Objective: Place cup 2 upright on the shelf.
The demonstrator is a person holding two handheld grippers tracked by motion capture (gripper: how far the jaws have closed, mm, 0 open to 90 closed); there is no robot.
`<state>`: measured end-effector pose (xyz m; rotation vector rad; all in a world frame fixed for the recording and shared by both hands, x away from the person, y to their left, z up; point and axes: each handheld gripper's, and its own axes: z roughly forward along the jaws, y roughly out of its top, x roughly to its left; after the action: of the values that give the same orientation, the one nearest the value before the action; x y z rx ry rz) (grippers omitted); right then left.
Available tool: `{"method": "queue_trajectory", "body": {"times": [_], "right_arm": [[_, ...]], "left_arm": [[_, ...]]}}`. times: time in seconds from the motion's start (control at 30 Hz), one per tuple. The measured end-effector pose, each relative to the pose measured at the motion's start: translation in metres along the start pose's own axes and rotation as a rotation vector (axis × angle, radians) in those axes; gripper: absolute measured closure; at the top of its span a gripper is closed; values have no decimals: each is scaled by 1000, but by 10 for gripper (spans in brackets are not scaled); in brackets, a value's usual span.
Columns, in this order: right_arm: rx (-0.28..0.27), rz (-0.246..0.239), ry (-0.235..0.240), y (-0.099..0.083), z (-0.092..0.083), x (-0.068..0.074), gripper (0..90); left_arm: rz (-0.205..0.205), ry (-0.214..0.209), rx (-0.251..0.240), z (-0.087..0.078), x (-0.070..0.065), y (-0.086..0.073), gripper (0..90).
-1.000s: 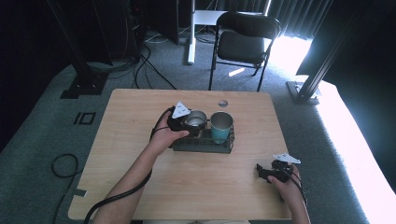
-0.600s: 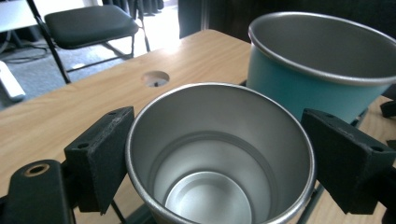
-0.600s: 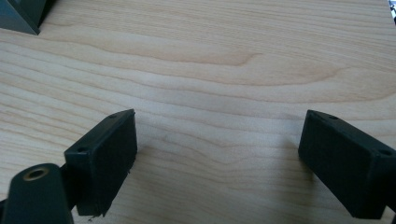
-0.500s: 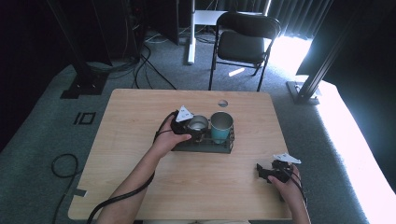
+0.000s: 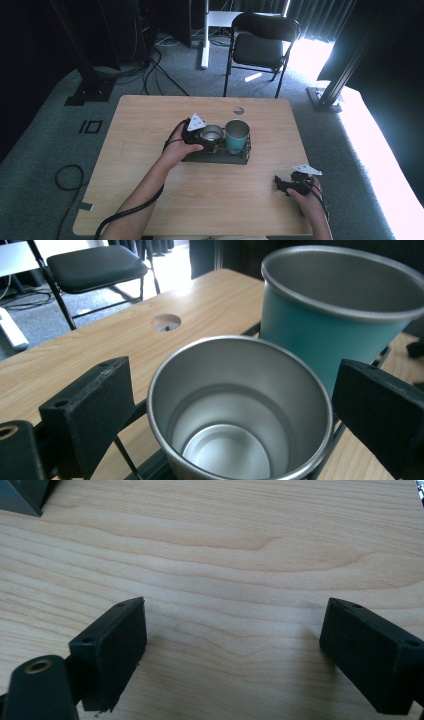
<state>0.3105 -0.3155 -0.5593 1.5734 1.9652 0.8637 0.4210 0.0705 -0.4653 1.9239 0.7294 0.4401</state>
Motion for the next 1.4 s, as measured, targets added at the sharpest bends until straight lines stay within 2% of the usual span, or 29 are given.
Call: {"method": "queue_trajectory", "body": {"times": [0.1, 0.23, 0.63, 0.67, 1.03, 1.4], "right_arm": [[-1, 0, 0, 0, 0, 0, 111], [1, -4, -3, 0, 0, 0, 111], [3, -10, -5, 0, 0, 1, 112], [3, -10, -5, 0, 0, 1, 112], [3, -11, -5, 0, 0, 1, 112], [3, -11, -5, 0, 0, 1, 112]], "left_arm": [[1, -8, -5, -6, 0, 1, 44], [-21, 5, -21, -15, 4, 2, 45], [-53, 89, -54, -40, 18, -1, 44], [-58, 108, -62, -43, 21, -3, 44], [-84, 148, -61, -61, 33, -11, 44], [-112, 199, -49, -80, 46, -27, 44]]}}
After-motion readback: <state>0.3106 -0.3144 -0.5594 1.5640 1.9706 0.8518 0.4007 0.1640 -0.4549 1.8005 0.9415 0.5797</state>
